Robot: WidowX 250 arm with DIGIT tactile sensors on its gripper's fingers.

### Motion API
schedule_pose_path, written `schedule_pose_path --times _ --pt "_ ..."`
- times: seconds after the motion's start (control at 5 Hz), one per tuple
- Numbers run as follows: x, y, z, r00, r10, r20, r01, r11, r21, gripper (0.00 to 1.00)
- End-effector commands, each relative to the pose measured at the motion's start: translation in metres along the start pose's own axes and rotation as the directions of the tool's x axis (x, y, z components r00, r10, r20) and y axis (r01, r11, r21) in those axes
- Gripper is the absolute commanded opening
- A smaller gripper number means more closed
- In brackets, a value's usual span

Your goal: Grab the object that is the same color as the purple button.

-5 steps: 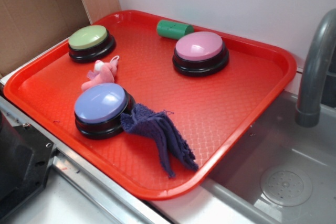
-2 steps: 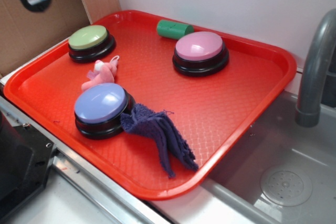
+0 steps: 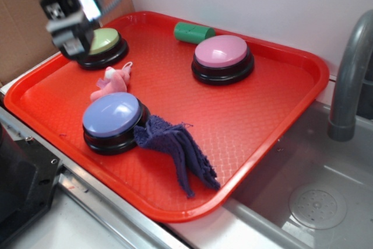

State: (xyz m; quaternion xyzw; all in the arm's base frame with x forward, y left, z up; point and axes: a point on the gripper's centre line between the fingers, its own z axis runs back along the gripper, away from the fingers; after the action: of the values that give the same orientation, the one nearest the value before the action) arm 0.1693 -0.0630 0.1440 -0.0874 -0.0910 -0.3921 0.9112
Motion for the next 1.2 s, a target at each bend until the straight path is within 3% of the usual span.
schedule_pose_path --times 0.0,0.2,0.6,0.8,1.0 --pt "0.021 -0.017 -0.056 0.917 -0.340 0.209 0.361 0.930 -0.073 1.00" --pt "0.031 -0.028 -0.088 0.869 -0.463 0.173 0.477 0.877 -0.049 1.00" --pt "0.027 -0.042 -0.121 0.790 -0.577 0.210 0.596 0.802 -0.041 1.00" --pt "0.025 -0.043 -0.122 0.796 -0.575 0.188 0.589 0.808 -0.023 0.11" --pt "0.025 -0.042 -0.120 0.811 -0.550 0.198 0.563 0.827 -0.010 0.00"
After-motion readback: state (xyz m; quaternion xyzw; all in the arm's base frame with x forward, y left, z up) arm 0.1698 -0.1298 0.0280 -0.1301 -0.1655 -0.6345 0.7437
